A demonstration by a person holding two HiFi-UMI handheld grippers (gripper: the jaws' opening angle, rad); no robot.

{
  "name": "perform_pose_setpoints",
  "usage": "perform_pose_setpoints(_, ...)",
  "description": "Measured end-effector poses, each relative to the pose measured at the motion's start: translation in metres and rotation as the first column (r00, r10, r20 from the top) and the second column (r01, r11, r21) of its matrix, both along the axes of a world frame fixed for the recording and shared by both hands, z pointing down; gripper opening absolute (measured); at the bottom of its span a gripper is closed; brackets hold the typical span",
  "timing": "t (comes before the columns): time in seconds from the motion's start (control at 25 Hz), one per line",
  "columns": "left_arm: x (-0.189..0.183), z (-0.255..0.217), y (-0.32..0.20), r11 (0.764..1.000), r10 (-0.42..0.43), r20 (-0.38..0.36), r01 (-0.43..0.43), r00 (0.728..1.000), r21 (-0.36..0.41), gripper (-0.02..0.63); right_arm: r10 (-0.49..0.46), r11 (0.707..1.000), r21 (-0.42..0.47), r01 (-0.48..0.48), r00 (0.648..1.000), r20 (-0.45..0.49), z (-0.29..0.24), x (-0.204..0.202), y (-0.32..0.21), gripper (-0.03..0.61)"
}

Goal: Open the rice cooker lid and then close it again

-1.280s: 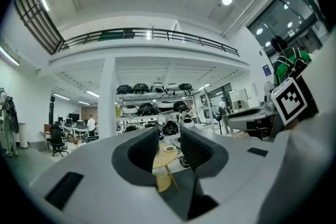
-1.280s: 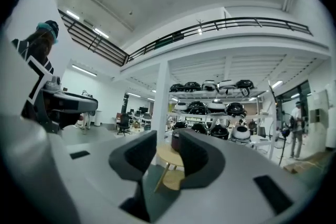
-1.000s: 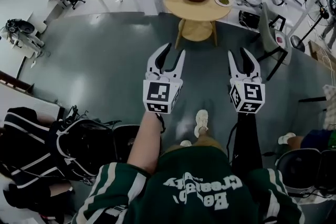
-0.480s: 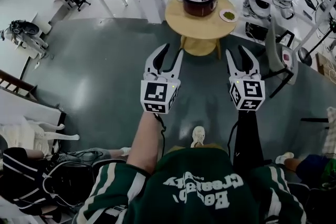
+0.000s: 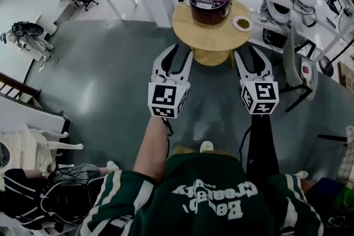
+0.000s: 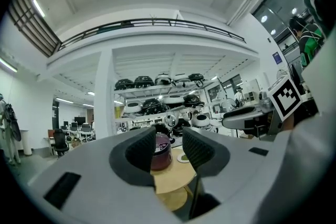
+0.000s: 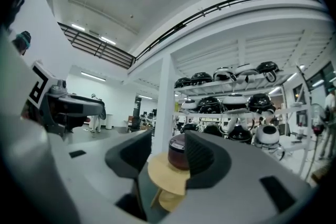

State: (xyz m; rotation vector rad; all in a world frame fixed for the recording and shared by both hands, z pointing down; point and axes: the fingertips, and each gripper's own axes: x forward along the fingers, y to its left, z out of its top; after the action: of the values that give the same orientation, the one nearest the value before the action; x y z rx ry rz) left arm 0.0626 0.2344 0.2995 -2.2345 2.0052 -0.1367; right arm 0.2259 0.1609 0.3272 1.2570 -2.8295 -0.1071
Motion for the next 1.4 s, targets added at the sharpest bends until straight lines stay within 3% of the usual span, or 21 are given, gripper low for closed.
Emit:
perform_pose_setpoints(0.2,-0.006,0.002,-0.027,1.0,-0.003,0.002,0.003,1.0,0.007,0.146,0.001,1.0,0.0,-0.001,1.0,0.03,0.002,0.0,-0.032,0.21)
perform_pose_setpoints(0.52,-0.034,0.015,-0.086,1.0,0.016,-0.005,-0.016,1.0,0.02,0.147,-0.021,1.0,0.017,0.02,1.0,0.019,0.016,-0.038,-0.081,0.212)
perform_pose_setpoints(0.76,-0.06,0.027,-0.165,0.997,0.078,-0.005,-0.078,0.997,0.013,0.147,-0.003,1.0,0.004,0.003,1.0,-0.019,0.027,-0.069,-0.149,0.195)
perform_pose_setpoints(1.0,-0.097,0.036,-0.261,0.99,0.137,-0.021,-0.137,0.99,-0.013,0.149,0.016,1.0,-0.025,-0.018,0.997,-0.075,0.037,-0.112,-0.23,0.229)
perform_pose_setpoints(1.4,-0.152,0.053,-0.402,0.966,0.254,-0.024,-0.255,0.967,-0.048,0.149,-0.012,0.994,-0.106,-0.004,0.99,-0.144,0.06,-0.195,-0.36,0.236)
